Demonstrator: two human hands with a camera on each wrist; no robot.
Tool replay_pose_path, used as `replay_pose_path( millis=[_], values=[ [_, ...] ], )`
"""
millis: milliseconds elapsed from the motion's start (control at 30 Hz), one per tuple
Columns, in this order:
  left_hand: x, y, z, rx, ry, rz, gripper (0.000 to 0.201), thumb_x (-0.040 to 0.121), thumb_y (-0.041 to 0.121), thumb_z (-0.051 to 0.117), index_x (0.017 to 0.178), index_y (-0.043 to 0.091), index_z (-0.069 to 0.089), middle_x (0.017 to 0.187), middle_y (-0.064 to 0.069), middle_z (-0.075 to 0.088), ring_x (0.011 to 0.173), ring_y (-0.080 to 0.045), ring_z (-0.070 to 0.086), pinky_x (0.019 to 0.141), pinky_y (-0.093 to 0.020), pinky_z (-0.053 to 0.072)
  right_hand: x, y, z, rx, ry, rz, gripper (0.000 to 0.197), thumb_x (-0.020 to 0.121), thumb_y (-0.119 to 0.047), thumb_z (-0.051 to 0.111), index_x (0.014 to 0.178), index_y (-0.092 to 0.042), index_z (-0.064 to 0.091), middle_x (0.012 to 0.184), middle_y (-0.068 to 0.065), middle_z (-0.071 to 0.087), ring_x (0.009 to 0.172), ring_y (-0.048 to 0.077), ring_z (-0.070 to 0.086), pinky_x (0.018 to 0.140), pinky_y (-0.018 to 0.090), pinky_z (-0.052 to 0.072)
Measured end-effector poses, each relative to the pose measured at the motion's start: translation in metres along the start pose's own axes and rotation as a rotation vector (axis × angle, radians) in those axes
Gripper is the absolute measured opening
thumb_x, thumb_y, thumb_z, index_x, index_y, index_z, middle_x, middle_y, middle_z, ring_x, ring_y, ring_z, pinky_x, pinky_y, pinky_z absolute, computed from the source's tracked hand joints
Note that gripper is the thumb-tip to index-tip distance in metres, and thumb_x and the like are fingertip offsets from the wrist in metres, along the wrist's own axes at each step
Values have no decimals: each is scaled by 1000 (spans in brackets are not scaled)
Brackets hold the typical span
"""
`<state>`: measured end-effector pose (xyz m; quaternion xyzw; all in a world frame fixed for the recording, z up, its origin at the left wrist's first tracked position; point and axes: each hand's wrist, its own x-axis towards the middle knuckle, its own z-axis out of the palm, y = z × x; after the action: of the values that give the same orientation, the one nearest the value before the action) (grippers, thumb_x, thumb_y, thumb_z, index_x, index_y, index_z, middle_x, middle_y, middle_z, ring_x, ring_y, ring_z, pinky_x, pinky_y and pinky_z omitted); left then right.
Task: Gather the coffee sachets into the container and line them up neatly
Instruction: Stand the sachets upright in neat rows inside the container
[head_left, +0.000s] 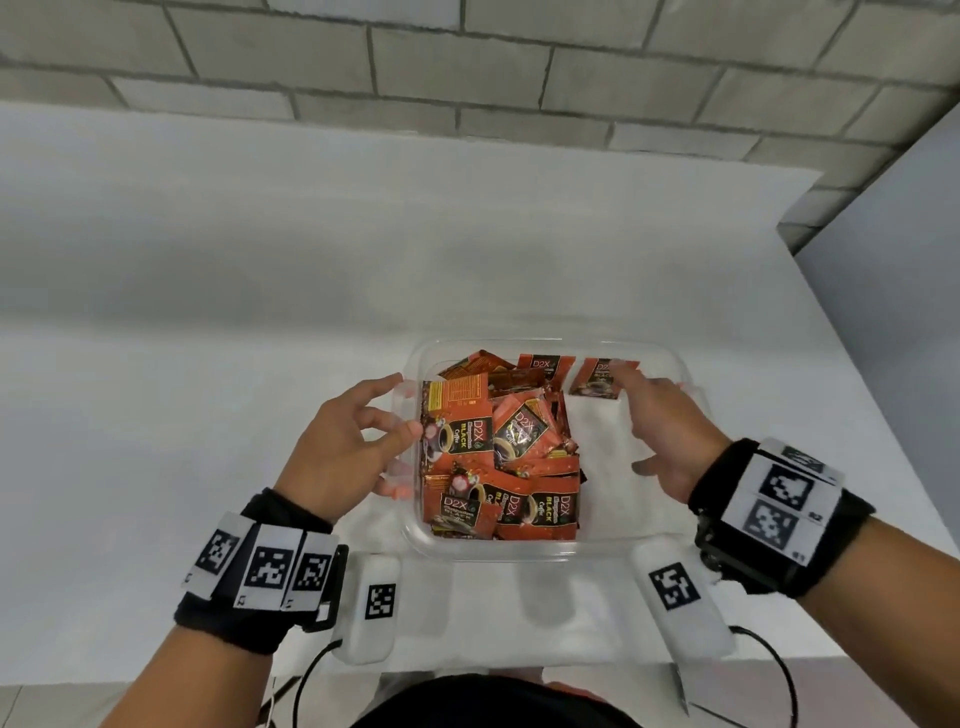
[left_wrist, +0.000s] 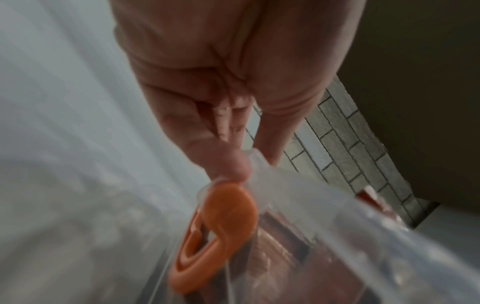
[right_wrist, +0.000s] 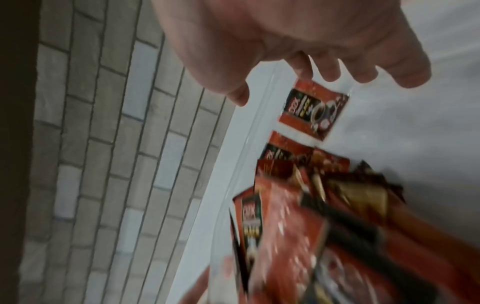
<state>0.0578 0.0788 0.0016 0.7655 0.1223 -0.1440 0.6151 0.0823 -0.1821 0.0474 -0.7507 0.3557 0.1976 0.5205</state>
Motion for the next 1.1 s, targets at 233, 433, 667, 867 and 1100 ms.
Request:
replay_pose_path(
  millis=[233, 433, 667, 867, 1100],
  values=[
    [2, 1, -1, 3, -25, -5, 53, 85, 15, 70, 133, 26, 50, 83, -4, 64, 59, -24, 68, 48, -33, 54, 34, -17, 3, -32, -33, 16, 28, 94, -18, 50, 120, -8, 52, 116, 8, 46, 114, 26, 45, 99, 43, 41],
    [2, 1, -2, -16, -34, -7, 52, 83, 15, 71, 131, 24, 51, 82, -5, 64, 57, -23, 67, 51, -37, 56, 39, -19, 29, -138, -71, -26, 25, 93, -19, 56, 110, 0, 57, 91, 8, 54, 90, 22, 50, 76, 32, 47],
    [2, 1, -2, -7, -45, -7, 52, 85, 15, 70, 132, 25, 50, 85, -6, 63, 61, -24, 68, 50, -37, 56, 29, -26, 69, -293, -141, -103, 41, 92, -42, 54, 92, -2, 63, 89, 16, 69, 81, 32, 67, 77, 39, 54],
    [0, 2, -3, 2, -42, -14, 54, 84, 18, 71, 133, 25, 50, 84, -4, 64, 63, -27, 69, 53, -40, 57, 17, -32, 68, -273, -233, -59, 71, 85, -68, 43, 122, -8, 55, 120, 12, 63, 105, 28, 61, 96, 42, 47],
    [1, 2, -2, 12, -27, -17, 55, 85, 19, 70, 134, 25, 48, 88, -5, 64, 63, -27, 69, 59, -47, 59, -11, -15, 18, -291, -165, 10, 79, 86, -71, 35, 145, -18, 34, 148, 6, 39, 133, 28, 38, 110, 48, 30]
  ],
)
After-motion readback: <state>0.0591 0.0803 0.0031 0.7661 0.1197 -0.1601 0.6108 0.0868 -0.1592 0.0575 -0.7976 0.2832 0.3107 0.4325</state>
